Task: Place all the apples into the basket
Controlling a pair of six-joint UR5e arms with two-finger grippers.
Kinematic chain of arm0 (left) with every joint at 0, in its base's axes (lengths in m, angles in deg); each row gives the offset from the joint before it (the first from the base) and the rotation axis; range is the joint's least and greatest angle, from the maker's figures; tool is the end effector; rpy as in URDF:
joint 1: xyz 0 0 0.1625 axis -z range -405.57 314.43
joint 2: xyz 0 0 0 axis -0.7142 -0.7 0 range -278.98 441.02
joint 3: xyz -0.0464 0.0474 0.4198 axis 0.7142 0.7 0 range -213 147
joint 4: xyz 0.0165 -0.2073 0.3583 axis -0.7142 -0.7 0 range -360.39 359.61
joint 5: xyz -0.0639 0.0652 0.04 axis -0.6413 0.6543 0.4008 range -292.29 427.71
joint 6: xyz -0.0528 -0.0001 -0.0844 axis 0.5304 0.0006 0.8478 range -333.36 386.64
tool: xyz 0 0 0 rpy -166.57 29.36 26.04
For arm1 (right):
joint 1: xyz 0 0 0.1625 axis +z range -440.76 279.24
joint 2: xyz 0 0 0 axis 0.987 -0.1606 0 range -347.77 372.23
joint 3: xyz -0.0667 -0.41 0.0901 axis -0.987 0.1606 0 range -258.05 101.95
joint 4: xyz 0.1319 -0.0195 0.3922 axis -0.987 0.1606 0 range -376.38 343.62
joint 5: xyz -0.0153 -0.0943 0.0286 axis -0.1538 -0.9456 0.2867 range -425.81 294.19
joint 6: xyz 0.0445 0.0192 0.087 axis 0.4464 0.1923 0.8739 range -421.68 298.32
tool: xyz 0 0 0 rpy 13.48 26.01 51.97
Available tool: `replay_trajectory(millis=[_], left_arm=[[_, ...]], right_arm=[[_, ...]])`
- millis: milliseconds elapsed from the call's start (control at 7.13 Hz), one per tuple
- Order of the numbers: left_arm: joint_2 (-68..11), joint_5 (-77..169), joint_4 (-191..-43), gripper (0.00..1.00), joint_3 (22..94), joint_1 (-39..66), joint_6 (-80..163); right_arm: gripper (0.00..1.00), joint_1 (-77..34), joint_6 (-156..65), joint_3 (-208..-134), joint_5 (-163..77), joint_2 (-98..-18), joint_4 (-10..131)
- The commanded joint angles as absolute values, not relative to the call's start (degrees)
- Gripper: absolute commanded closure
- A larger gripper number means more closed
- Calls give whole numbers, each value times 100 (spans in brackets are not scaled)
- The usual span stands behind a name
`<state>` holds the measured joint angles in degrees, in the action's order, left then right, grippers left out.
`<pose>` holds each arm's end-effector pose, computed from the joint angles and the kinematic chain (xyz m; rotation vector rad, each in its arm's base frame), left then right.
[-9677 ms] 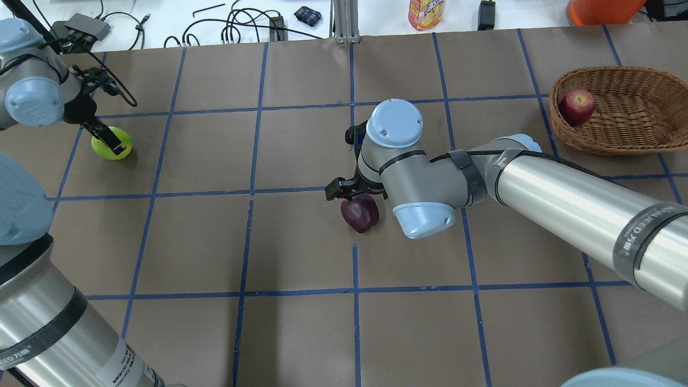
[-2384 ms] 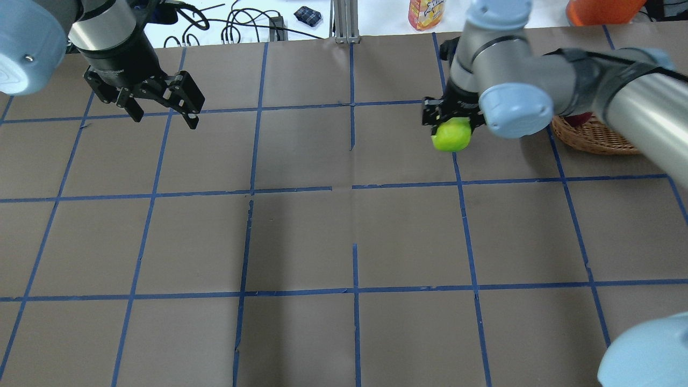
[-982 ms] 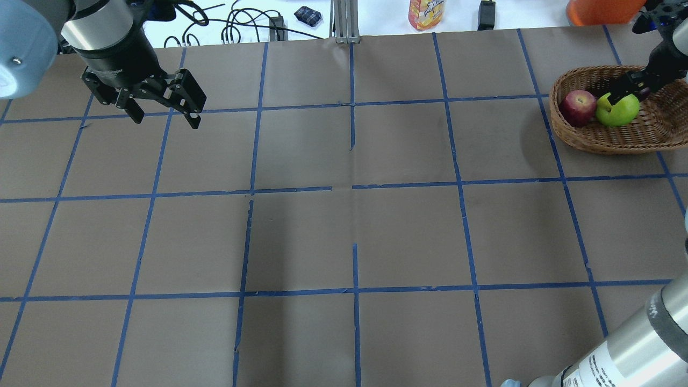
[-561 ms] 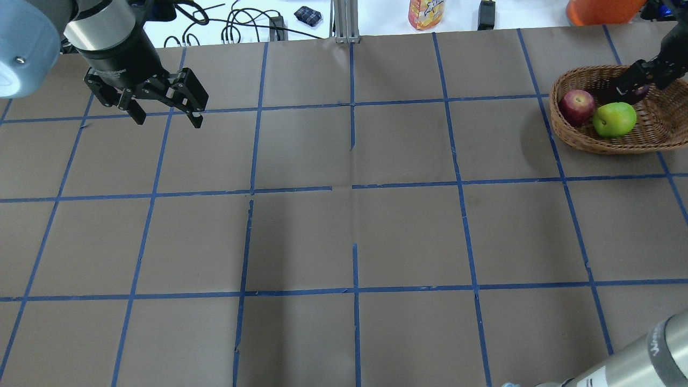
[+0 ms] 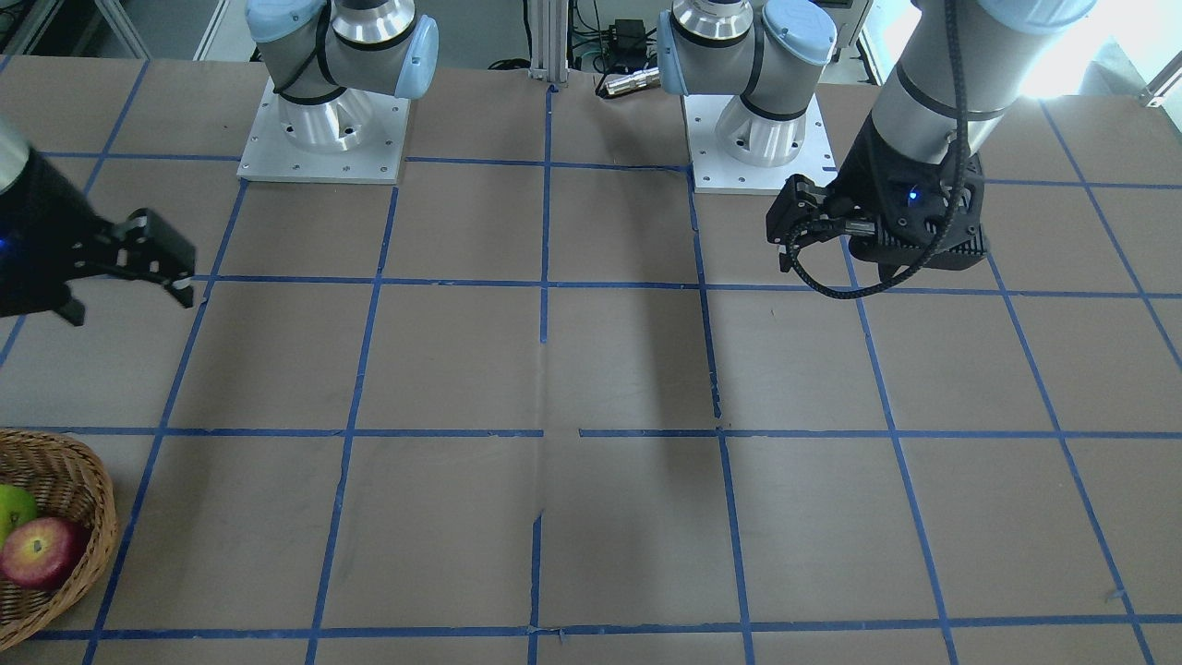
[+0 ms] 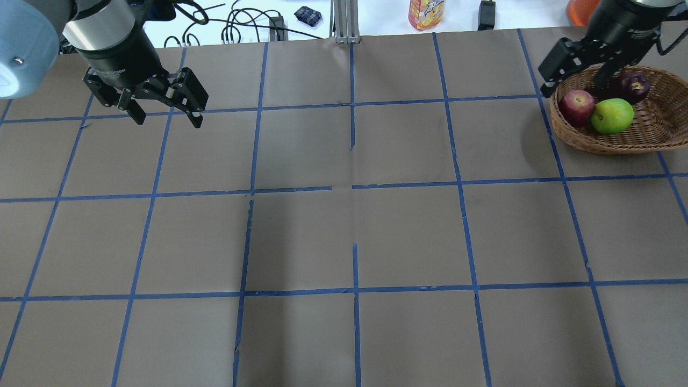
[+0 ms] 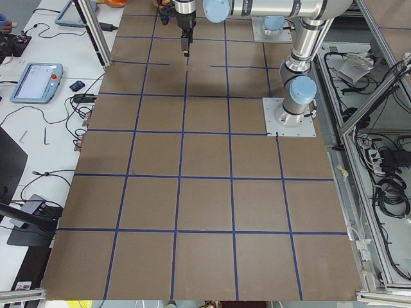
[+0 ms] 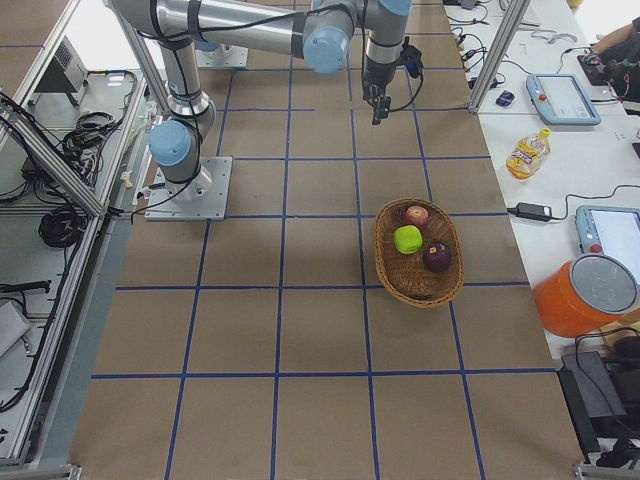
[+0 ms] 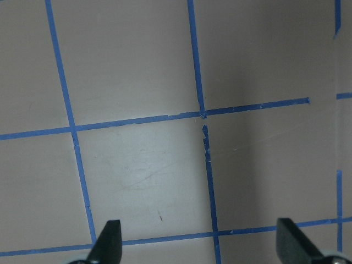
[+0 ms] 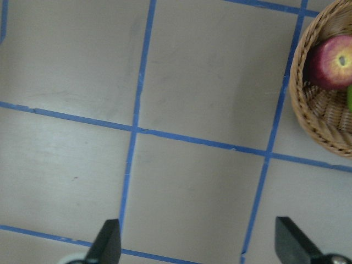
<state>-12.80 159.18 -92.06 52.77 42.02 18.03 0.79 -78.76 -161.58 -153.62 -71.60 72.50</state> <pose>-0.1089 -0.5230 0.4877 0.1692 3.1133 0.0380 0.0569 -0.5504 0.4862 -0.2331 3.0923 0.0085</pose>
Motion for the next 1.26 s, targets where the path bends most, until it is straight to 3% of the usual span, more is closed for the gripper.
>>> replay_trajectory(millis=[0, 561, 1122], left_arm=[[-1311, 15912, -9197, 0, 5278, 4205, 1803], [-1346, 15903, -9197, 0, 5287, 4205, 1803], [-1364, 15912, -9206, 0, 5279, 4205, 1803]], right_arm=[[0, 1585, -6128, -16232, -15387, -7469, 7081], [0, 1882, -5631, -16259, -15458, -7792, 7073], [0, 1374, -5947, -15961, -15634, -7777, 7099]])
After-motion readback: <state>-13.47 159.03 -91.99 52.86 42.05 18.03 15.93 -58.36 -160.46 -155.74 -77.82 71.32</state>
